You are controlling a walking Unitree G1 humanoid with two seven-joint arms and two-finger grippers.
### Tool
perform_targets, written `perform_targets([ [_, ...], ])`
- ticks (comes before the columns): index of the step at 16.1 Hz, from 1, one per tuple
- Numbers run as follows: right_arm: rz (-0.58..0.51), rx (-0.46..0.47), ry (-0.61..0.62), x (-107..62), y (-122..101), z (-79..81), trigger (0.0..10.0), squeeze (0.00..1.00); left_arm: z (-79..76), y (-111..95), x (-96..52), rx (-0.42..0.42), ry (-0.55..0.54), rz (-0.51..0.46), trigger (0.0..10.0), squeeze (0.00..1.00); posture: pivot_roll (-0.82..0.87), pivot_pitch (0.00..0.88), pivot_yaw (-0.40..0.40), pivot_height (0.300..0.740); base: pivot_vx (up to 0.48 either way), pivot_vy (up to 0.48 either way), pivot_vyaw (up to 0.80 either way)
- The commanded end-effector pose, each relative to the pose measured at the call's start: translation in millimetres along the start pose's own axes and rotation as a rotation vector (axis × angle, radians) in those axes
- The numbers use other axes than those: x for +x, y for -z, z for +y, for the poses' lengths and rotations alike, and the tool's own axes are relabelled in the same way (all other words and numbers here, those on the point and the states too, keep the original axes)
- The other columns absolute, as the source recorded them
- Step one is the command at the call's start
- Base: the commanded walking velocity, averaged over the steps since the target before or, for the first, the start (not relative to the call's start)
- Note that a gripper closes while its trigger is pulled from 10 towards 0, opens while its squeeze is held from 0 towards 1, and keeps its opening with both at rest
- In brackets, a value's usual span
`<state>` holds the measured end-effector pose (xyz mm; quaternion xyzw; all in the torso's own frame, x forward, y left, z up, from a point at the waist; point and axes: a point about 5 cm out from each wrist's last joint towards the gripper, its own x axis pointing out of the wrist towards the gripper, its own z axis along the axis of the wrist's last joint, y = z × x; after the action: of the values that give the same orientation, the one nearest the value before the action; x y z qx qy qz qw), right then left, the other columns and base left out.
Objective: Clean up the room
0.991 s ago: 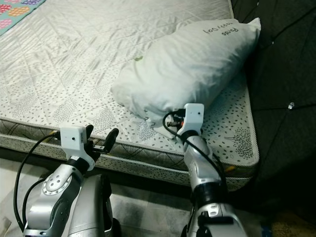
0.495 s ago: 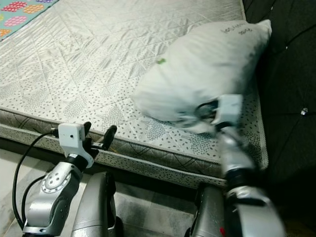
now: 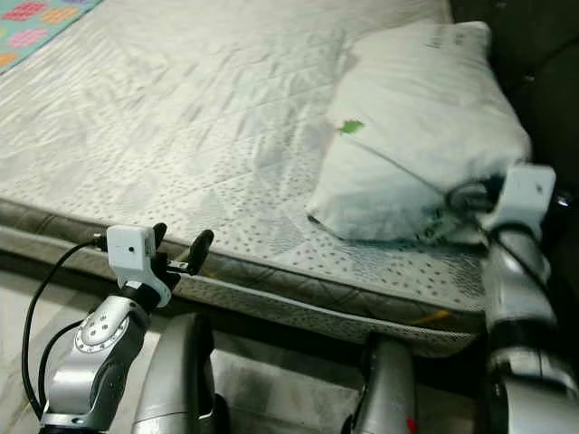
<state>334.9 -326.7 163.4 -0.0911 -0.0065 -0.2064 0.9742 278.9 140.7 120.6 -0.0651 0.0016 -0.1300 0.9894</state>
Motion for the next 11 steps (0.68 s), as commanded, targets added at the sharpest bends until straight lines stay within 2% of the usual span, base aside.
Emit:
perform_targets([
  [1,-0.078,-0.023,0.124,-4.6,-11.5,-32.3,0.0,0.0,3.9,3.6,-3.2,0.006,-0.005,0.018,10.0,0.0,0.02,0.134,0.043,0.493,0.0,0.0,0.0],
  [3,-0.063,-0.067,0.211,-25.0,2.8,-57.9,0.0,0.0,3.5,3.3,-2.5,0.006,0.009,0.017,10.0,0.0,0.01,0.133,0.051,0.493,0.0,0.0,0.0],
  [5,-0.06,-0.095,0.27,-54.4,15.5,-71.0,0.0,0.0,1.4,3.5,-2.0,0.005,0.031,0.021,10.0,0.0,-0.01,0.133,0.07,0.493,0.0,0.0,0.0],
  [6,-0.057,-0.094,0.277,-58.7,17.0,-71.8,0.0,0.0,1.1,3.7,-1.8,0.006,0.033,0.023,10.0,0.0,-0.01,0.133,0.071,0.493,0.0,0.0,0.0],
  [9,-0.007,-0.156,0.278,-104.1,31.3,-67.1,0.0,0.0,1.7,2.7,4.9,0.011,0.049,0.026,10.0,0.0,-0.04,0.135,0.082,0.493,0.0,0.0,0.0],
  [11,0.03,-0.152,0.239,-119.4,36.5,-54.7,0.0,0.0,1.5,3.2,6.5,0.01,0.051,0.027,10.0,0.0,-0.05,0.134,0.082,0.493,0.0,0.0,0.0],
])
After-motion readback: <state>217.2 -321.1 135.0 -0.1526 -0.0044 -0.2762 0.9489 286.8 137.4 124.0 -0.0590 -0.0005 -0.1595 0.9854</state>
